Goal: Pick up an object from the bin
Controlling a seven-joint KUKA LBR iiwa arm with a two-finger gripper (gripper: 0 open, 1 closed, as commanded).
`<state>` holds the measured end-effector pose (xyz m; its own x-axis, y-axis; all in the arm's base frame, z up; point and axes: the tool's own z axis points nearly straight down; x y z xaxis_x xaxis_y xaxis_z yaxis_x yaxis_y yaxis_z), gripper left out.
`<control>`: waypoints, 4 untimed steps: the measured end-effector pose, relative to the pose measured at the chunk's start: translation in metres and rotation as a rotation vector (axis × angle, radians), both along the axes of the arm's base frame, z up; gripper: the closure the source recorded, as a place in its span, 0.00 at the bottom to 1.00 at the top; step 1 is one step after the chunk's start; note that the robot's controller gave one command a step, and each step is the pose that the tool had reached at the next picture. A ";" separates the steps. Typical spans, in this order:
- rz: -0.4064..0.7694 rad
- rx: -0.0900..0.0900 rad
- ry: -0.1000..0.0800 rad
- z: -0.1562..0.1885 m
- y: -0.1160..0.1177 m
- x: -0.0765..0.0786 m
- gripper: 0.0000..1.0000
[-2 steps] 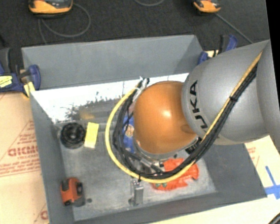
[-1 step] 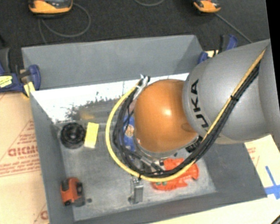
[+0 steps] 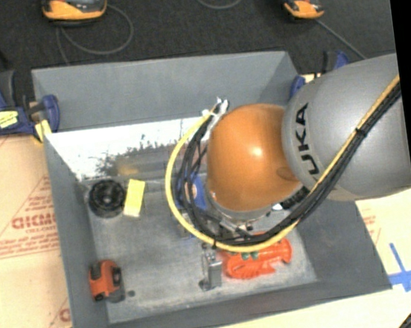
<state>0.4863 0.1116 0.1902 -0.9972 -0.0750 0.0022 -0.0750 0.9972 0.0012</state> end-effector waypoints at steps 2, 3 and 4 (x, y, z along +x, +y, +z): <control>0.020 -0.003 -0.006 -0.020 -0.078 0.034 0.00; 0.094 -0.001 -0.006 -0.047 -0.079 0.009 0.00; 0.172 -0.001 -0.002 -0.065 -0.086 0.009 0.00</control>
Offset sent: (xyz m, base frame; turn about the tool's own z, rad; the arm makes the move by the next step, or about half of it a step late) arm 0.0282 -0.0644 -0.0284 -0.0108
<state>0.4953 0.0261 0.1251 -0.9696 -0.2447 0.0000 -0.2447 0.9696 -0.0006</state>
